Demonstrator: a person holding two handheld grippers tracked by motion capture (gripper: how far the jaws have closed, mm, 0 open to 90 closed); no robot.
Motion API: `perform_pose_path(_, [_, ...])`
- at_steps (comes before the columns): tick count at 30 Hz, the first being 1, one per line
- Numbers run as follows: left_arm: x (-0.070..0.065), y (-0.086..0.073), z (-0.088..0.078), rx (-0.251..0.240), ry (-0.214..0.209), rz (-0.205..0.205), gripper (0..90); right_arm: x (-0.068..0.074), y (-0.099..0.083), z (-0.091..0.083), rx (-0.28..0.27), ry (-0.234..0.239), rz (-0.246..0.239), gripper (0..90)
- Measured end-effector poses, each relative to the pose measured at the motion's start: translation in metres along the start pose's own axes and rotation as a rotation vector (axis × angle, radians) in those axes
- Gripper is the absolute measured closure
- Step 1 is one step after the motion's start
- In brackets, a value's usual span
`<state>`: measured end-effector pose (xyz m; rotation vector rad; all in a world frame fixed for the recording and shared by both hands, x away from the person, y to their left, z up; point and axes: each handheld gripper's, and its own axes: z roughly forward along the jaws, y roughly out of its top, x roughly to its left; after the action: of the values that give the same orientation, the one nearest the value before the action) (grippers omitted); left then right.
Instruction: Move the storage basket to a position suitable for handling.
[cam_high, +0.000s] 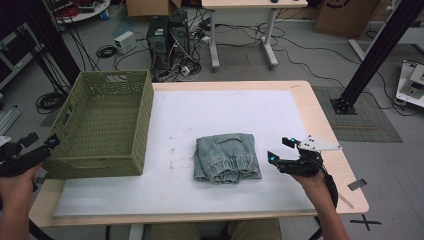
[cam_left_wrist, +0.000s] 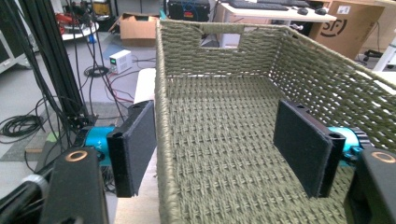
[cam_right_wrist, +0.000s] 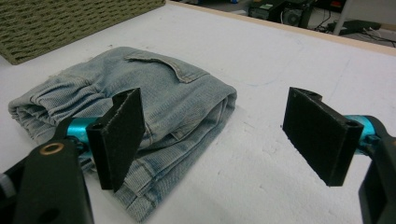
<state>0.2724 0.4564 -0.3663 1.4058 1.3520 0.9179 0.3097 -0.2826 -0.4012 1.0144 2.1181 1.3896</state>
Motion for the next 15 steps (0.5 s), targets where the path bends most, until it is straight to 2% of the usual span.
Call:
perform_pose_path(7, [0.01,0.006,0.007,-0.011,-0.001,-0.004,31.6,0.0,-0.001,0.0,0.0,0.002,0.005,21.3])
perform_pose_path(15, [0.017,0.023,0.013,-0.021,-0.012,0.012,31.6,-0.002,-0.002,-0.003,-0.009,-0.002,0.022,21.3])
